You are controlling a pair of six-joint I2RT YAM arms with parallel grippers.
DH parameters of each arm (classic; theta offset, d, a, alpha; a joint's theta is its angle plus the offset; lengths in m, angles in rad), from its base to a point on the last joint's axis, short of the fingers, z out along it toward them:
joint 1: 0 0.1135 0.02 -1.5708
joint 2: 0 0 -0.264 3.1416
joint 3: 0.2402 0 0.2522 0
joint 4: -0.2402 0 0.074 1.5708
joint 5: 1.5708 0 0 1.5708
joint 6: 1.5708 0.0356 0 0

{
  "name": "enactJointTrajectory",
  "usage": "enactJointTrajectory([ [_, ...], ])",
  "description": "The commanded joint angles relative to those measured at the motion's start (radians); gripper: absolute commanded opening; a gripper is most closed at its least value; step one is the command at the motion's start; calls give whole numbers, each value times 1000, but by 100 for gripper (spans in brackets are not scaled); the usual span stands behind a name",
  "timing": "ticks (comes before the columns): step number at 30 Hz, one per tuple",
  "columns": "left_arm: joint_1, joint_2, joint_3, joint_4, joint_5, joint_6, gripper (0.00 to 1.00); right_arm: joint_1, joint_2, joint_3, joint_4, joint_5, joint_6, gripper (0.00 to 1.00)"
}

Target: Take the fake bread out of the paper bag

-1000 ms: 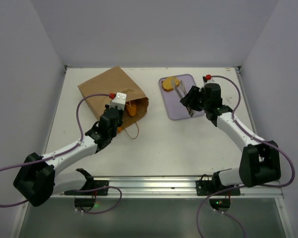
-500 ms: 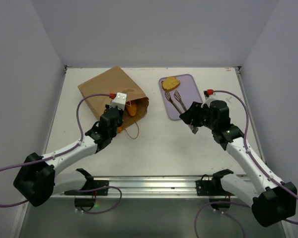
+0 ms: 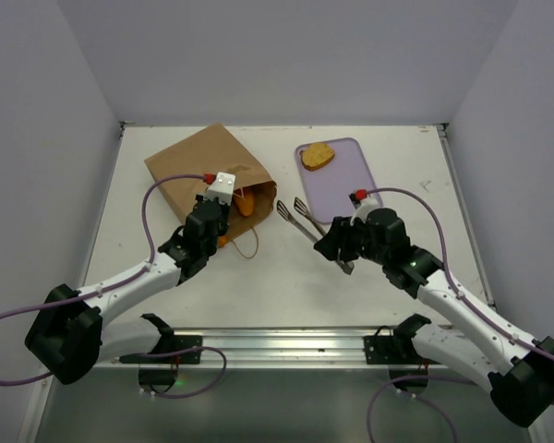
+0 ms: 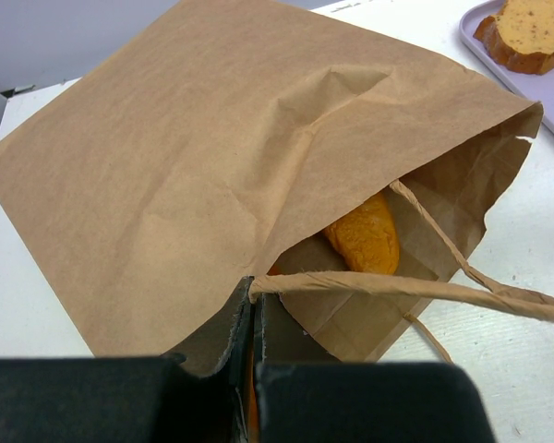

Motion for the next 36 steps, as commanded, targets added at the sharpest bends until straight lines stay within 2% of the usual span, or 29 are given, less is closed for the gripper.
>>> enactJointTrajectory([
  [1, 2, -27, 1, 54, -7, -30, 0, 33, -28, -1, 51, 29, 1, 53],
  [12, 1, -27, 13, 31, -17, -51, 0, 130, 61, 5, 150, 55, -5, 53],
  [26, 1, -76, -12, 33, -1, -84, 0, 145, 258, 75, 280, 43, -8, 52],
  [28, 1, -87, -21, 39, 18, -79, 7, 147, 271, 80, 293, 40, -7, 52],
  [32, -1, -85, -18, 39, 7, -91, 0, 153, 299, 100, 308, 40, -8, 52],
  [36, 1, -78, -9, 33, 0, -101, 0, 159, 336, 124, 313, 46, -16, 52],
])
